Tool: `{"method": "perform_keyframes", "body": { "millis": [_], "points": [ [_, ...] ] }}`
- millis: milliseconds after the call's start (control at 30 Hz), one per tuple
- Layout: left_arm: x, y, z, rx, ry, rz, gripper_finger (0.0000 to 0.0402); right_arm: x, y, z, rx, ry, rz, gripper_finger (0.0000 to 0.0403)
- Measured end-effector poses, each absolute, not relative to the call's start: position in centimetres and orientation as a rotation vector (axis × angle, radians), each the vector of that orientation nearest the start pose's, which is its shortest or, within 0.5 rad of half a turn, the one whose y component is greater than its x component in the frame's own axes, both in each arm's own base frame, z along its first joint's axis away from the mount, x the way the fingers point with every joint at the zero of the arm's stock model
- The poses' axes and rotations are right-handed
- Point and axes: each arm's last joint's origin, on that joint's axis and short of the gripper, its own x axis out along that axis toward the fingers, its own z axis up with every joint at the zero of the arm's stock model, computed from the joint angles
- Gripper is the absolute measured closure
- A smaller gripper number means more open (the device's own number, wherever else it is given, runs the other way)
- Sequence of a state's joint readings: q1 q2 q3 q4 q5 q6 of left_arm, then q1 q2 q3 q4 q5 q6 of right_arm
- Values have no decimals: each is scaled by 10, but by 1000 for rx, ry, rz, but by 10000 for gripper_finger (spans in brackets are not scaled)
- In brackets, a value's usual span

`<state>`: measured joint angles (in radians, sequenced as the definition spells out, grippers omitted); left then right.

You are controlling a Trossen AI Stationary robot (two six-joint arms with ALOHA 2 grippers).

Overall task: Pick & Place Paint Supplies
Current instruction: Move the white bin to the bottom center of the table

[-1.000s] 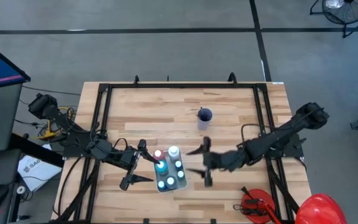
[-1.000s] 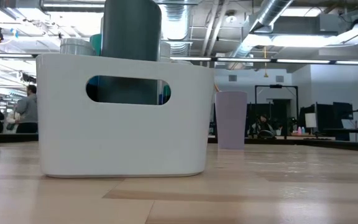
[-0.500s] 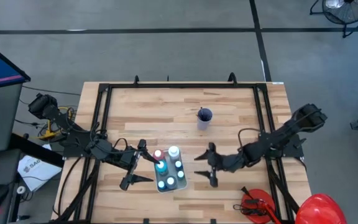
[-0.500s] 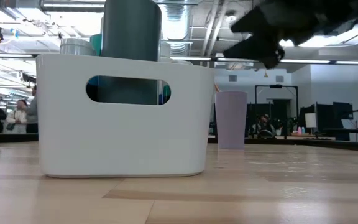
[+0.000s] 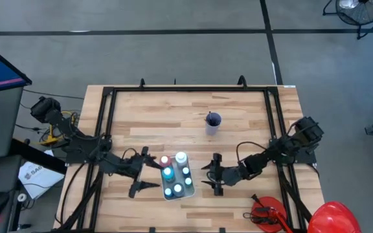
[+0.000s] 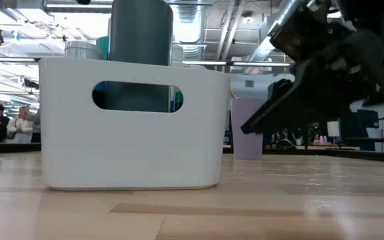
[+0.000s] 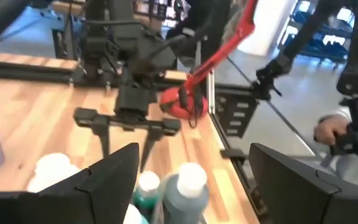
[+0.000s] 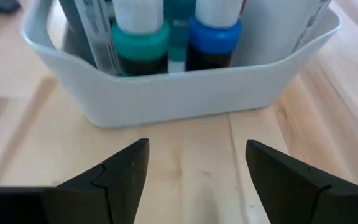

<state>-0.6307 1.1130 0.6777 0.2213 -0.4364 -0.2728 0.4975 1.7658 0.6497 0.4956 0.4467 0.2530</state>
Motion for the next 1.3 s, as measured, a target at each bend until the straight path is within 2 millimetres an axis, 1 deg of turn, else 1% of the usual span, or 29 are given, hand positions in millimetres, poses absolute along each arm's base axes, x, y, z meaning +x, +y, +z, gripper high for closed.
{"method": "perform_keyframes", "body": {
  "millis": [133,200,267,367,533,600,767,900,1033,1200,1300],
  "points": [
    [193,-145,266,-178,260,-212,105,282,129,113,-40,550,-44,142],
    [186,-151,258,-198,291,-224,105,283,126,113,-20,555,-58,142],
    [180,-154,247,-209,317,-201,105,283,125,113,-27,553,-60,142],
    [172,-155,234,-261,322,-114,105,284,126,113,-44,549,-49,142],
    [157,-154,205,-311,354,-24,105,285,123,113,-42,549,-57,142],
    [151,-154,194,-348,371,-22,105,286,119,113,-38,551,-74,142],
    [135,-150,169,-430,374,-26,105,289,110,113,44,552,-126,142],
    [125,-147,157,-469,318,-24,105,288,113,111,-35,575,-59,142],
    [122,-151,146,-459,319,-33,105,291,118,103,-67,561,-11,142],
    [129,-154,130,-432,336,10,105,302,119,81,-51,557,2,142],
    [132,-156,124,-431,339,15,105,310,120,78,-46,564,10,142]
  ]
}}
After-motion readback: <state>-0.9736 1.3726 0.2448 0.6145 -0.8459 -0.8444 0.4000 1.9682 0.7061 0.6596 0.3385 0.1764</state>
